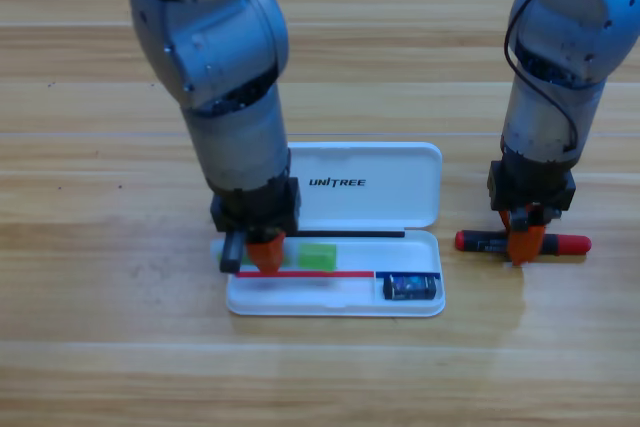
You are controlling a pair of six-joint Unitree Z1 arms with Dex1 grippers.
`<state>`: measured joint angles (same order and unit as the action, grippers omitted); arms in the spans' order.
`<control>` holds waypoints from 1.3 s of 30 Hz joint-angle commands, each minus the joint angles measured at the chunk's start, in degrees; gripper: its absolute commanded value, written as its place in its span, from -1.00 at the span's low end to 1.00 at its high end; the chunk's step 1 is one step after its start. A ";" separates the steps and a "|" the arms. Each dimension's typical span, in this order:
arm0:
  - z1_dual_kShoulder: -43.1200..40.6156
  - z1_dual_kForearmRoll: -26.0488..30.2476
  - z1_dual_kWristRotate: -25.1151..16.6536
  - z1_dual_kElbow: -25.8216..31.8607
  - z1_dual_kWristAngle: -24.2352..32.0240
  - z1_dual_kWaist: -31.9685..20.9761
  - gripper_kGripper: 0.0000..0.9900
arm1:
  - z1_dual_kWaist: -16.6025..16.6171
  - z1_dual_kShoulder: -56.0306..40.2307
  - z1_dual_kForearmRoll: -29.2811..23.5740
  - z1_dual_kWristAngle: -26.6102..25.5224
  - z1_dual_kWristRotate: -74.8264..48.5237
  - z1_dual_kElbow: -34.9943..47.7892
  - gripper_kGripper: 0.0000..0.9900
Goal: Clean up eraser and pencils
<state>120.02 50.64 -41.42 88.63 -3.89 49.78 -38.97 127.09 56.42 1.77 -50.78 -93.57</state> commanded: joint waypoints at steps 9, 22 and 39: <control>4.79 0.86 1.43 1.54 1.69 1.46 -1.00 | 1.44 -3.60 -0.35 0.42 -0.20 5.68 -1.00; 6.02 2.71 2.40 3.74 2.57 1.72 -1.00 | -3.13 -16.70 2.73 -2.04 1.82 9.10 -1.00; 7.33 5.00 3.10 6.29 4.95 1.81 -1.00 | -5.50 -19.25 3.69 -3.36 2.87 10.33 -1.00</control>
<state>124.61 54.92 -38.89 94.53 0.21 50.39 -42.19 108.88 59.01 -0.56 -48.64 -84.75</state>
